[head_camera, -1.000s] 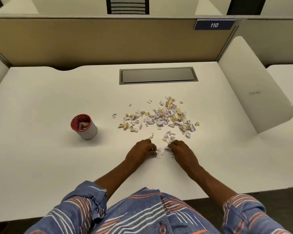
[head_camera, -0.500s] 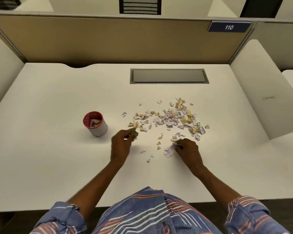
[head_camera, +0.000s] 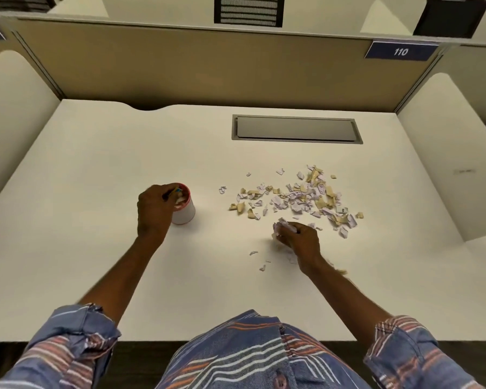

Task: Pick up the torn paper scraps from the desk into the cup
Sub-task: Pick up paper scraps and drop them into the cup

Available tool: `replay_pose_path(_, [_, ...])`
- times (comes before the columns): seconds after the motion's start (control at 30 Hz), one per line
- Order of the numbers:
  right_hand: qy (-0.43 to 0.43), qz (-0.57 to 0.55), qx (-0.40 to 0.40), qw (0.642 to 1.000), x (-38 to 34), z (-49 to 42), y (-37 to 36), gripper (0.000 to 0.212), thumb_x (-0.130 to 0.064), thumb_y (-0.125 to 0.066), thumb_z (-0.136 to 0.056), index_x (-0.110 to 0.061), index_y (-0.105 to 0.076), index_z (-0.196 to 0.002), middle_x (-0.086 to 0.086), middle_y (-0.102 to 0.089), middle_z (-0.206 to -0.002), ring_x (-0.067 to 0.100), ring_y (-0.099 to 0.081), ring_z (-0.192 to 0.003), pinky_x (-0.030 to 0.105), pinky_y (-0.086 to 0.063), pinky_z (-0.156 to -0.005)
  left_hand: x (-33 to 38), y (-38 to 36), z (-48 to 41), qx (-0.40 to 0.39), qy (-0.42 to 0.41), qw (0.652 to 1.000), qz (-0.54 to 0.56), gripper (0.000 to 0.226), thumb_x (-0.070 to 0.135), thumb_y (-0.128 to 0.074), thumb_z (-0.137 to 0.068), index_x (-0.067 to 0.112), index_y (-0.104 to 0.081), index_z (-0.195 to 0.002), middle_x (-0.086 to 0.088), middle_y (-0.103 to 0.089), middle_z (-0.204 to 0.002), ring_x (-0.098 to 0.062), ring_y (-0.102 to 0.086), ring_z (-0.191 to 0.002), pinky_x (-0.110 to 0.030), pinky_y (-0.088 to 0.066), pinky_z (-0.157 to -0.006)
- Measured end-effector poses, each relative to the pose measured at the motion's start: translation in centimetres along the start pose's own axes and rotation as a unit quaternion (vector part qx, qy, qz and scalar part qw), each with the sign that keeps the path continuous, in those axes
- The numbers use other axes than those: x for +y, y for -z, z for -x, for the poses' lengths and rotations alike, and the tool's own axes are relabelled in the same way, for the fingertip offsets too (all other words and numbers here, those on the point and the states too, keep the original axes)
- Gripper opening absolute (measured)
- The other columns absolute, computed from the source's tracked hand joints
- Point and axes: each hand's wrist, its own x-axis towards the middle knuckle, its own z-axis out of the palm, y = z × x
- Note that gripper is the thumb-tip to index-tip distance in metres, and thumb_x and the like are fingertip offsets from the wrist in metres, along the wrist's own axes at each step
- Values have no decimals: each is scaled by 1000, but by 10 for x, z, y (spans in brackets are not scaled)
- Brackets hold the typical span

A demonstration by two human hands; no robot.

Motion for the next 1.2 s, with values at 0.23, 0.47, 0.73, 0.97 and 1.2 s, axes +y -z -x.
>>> replay_pose_path(0.23, [-4,-6,-66,998,-15,4,-56,24,-3,-76,-82,9,-72,-103,25,-71,-96,27,-67,-83,39,-59,-88,5,1,-2,-30,1,999,-11,28,24,-74,-84,16,-73,-111,-4,-71,-110,-19,-66,-103,-34,-55,-92])
replay_pose_path(0.47, [33,25,-130,991,-38,11,-115,20,-2,-75,-83,8,-73,-99,21,-74,-99,24,-71,-87,36,-61,-85,3,7,-5,-25,-19,999,7,22,8,-61,-90,13,-75,-106,-6,-73,-109,-21,-66,-106,-42,-54,-95])
replay_pose_path(0.73, [90,117,-167,975,-71,9,-193,27,-12,-80,-81,6,-74,-101,25,-73,-99,32,-74,-88,45,-61,-85,-2,19,-5,-21,-23,999,27,25,3,-57,-91,11,-74,-107,-6,-73,-109,-21,-66,-105,-41,-54,-95])
replay_pose_path(0.97, [189,315,-169,915,-83,10,-238,28,-23,-74,-87,-3,-75,-107,16,-75,-104,27,-70,-100,38,-57,-89,-1,25,-5,-36,-45,996,73,27,4,-57,-93,9,-71,-115,-6,-72,-115,-19,-65,-109,-35,-52,-100])
replay_pose_path(1.2, [194,368,-186,890,-83,11,-249,26,-15,-65,-92,-7,-72,-116,11,-72,-116,24,-66,-110,35,-54,-95,-9,27,-9,-27,-15,998,61,29,9,-61,-92,9,-69,-120,-8,-70,-119,-21,-64,-113,-34,-51,-100])
